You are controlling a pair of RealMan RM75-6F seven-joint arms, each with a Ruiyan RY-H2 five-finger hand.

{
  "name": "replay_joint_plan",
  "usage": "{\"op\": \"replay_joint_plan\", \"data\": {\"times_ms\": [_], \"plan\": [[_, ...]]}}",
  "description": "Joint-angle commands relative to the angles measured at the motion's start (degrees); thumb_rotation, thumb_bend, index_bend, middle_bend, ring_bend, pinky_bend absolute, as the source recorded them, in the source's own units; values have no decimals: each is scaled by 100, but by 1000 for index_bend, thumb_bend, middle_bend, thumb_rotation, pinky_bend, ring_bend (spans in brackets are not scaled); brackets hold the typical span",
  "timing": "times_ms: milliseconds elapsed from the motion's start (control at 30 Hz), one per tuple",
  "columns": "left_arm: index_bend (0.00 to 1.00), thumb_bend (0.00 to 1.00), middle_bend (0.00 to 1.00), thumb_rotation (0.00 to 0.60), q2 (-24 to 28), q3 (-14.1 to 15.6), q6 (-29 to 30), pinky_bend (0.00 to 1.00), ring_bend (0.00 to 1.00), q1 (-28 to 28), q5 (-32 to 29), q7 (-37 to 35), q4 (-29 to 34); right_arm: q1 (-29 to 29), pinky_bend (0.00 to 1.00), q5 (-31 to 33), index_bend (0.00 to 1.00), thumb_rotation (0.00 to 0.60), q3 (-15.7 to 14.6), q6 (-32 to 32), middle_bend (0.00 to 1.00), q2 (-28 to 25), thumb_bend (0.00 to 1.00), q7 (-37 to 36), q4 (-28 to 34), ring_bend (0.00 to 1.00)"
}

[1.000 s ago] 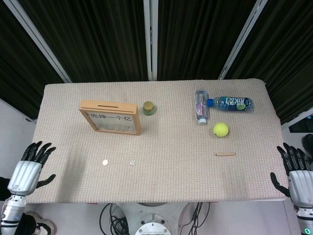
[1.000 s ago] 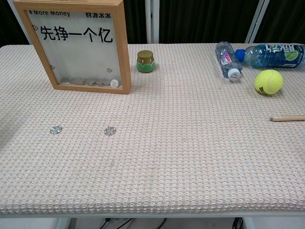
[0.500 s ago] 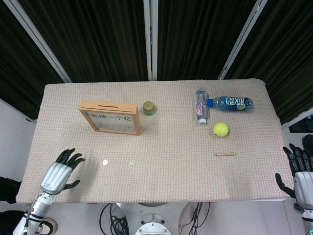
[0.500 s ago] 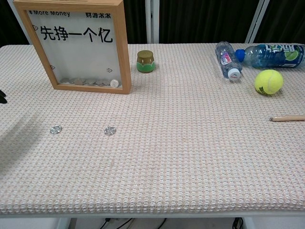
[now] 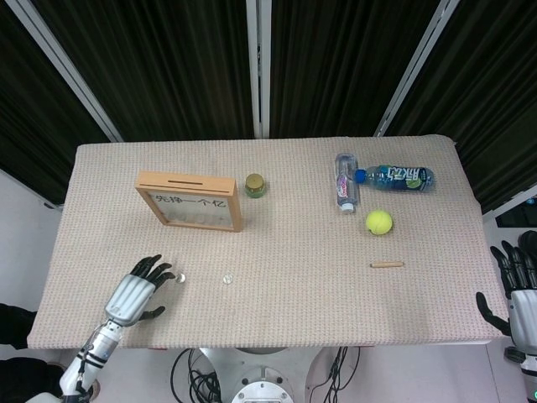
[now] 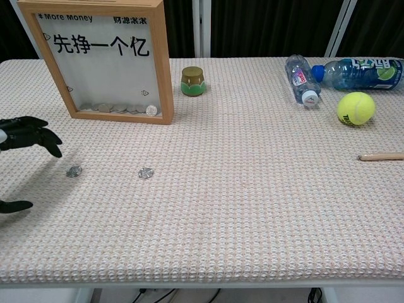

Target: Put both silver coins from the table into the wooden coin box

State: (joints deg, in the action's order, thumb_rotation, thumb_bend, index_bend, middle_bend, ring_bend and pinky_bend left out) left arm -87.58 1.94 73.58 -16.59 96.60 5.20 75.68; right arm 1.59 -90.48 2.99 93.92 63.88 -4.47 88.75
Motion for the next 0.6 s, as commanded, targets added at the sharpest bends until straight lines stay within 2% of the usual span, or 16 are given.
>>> {"op": "replay_joint_plan", "data": {"times_ms": [33, 167, 367, 600], "plan": [[307, 190, 188, 600, -139, -28, -109, 132, 59, -100, -53, -15, -134, 10, 0, 7, 0, 600, -6, 1, 0, -2, 319, -21, -9, 0], [315, 208, 188, 600, -269, -46, -202, 130, 59, -155, -157, -23, -254, 46, 0, 13, 0, 600, -19, 28, 0, -41, 319, -28, -10, 0], [337, 296, 188, 600, -428, -53, -240, 119, 59, -206, -245, 59, -445, 96, 0, 9, 0, 600, -21, 102, 0, -34, 319, -63, -53, 0], [355, 317, 193, 600, -539, -68, -238, 114, 59, -266, -302, 108, -592, 99, 0, -9, 0, 600, -41, 77, 0, -8, 319, -110, -92, 0]]}}
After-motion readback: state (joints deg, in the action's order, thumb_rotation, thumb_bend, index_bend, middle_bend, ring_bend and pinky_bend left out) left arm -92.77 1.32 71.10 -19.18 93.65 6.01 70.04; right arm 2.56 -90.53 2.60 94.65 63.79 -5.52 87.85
